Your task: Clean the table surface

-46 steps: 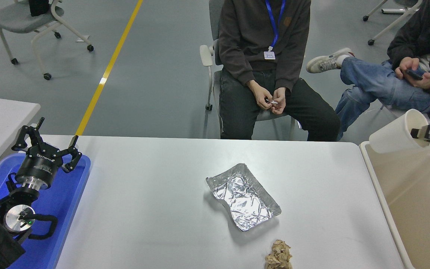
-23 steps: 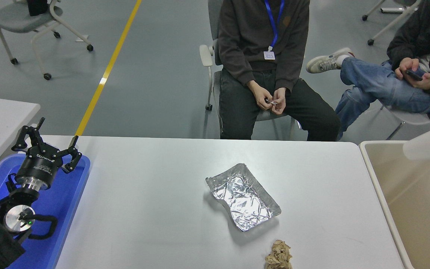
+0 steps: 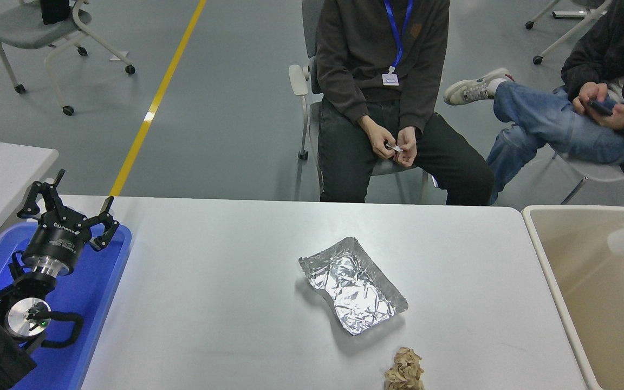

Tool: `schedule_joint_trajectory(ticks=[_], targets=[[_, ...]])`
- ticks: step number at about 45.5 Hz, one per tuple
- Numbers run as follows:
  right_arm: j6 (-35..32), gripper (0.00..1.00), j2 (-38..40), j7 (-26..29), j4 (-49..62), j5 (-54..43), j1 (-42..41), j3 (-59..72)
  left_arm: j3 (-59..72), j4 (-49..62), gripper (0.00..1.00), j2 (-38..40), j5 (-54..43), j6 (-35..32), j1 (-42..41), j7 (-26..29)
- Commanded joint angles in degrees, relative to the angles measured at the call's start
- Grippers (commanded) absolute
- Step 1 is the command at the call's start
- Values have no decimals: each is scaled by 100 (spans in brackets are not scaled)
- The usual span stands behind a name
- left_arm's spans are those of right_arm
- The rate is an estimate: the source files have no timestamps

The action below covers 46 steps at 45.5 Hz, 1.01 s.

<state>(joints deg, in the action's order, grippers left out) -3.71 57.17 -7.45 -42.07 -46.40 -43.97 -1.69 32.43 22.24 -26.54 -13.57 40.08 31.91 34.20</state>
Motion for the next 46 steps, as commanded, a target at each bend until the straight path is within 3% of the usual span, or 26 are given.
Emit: schedule_joint_trajectory(ticks=[1, 22, 46], targets=[[46, 0, -847, -178, 1358, 184, 415, 63, 0, 0, 100, 0, 3, 0, 0, -1], [10, 0, -2350, -204, 3582, 210, 679, 81, 0, 0, 100, 0, 3, 0, 0, -1], [63, 0, -2658, -169, 3855, 526, 846, 116, 0, 0, 100, 0, -5, 0, 0, 8]])
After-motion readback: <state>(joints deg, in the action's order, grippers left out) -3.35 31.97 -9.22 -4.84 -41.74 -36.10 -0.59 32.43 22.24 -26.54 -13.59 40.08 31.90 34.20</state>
